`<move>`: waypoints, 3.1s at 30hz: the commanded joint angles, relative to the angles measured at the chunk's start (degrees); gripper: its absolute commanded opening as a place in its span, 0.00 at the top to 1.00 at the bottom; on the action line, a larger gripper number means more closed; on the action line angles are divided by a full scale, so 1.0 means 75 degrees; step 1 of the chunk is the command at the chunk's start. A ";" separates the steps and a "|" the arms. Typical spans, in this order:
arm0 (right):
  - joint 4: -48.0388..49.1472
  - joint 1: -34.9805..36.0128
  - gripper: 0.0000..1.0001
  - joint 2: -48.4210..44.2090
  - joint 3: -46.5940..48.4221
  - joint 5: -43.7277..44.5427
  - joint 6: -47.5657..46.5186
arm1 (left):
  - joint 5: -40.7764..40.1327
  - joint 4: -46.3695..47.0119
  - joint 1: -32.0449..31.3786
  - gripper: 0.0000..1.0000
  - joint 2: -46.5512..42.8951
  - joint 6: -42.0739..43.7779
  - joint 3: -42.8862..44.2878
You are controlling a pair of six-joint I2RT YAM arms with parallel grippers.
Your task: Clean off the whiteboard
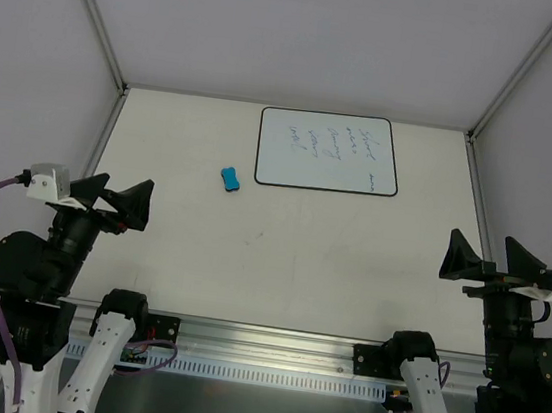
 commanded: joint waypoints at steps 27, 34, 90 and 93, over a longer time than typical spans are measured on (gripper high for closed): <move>0.3121 0.1233 0.01 0.8306 -0.0172 -0.0722 0.0969 | 0.0050 0.0677 -0.0071 0.01 0.1937 -0.0442 -0.2441; 0.3286 0.2298 0.07 1.1202 0.1315 0.0765 0.0582 | -0.0161 0.0725 -0.0071 0.01 0.1925 -0.0384 -0.2700; 0.0708 0.3402 0.53 1.2834 0.1294 0.0626 0.2867 | -0.0302 0.0736 -0.0059 0.01 0.1445 -0.0431 -0.2899; 0.0720 0.3414 0.53 1.2798 0.1410 0.0766 0.2879 | -0.0326 0.0725 -0.0059 0.01 0.1468 -0.0431 -0.2899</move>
